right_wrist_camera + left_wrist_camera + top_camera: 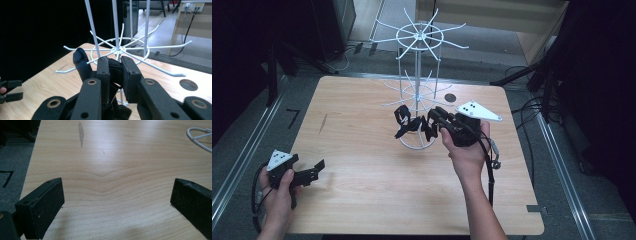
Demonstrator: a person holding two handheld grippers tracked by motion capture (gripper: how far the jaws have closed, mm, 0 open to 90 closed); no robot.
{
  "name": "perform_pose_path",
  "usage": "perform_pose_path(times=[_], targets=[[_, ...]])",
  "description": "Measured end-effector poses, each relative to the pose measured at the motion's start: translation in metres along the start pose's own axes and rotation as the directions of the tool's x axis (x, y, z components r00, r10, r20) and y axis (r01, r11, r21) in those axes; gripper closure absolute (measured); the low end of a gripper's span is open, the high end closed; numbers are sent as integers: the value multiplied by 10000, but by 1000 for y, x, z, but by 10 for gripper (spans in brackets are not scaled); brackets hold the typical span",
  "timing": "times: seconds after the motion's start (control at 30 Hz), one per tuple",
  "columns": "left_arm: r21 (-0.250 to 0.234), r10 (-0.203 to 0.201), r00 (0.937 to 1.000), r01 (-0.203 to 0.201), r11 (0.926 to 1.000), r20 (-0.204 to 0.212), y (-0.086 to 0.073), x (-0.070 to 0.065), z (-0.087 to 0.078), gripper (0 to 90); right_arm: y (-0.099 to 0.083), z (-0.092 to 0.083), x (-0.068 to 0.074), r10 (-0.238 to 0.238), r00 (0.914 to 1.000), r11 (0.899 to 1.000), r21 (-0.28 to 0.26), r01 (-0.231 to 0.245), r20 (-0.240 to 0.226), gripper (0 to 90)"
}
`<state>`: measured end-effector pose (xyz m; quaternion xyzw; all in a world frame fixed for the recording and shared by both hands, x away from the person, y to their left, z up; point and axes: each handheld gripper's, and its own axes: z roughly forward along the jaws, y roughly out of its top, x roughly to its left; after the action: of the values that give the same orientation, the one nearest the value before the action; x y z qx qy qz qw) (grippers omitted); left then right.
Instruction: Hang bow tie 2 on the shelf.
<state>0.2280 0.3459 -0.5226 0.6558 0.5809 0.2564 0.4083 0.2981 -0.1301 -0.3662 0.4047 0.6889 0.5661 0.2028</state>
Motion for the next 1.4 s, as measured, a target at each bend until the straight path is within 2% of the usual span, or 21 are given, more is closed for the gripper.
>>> perform_pose_path(times=[0.2,0.3,0.4,0.93,1.4], targets=[[13,4,10000,-4,10000,7,0,0,0,0,-1,1,-5,380,9993,9993,-36,-381,-51,779],[7,11,10000,-11,10000,4,0,0,0,0,-2,1,-7,556,9984,9984,-77,-557,-85,732],[1,18,10000,-18,10000,7,0,0,0,0,-2,1,-8,567,9983,9984,-76,-568,-99,706],[3,15,10000,-15,10000,1,0,0,0,0,-7,-4,-10,540,9985,9985,-124,-539,65,698],[5,33,10000,-33,10000,-23,0,0,0,0,-23,-17,-22,752,9970,9970,-195,-748,198,662]])
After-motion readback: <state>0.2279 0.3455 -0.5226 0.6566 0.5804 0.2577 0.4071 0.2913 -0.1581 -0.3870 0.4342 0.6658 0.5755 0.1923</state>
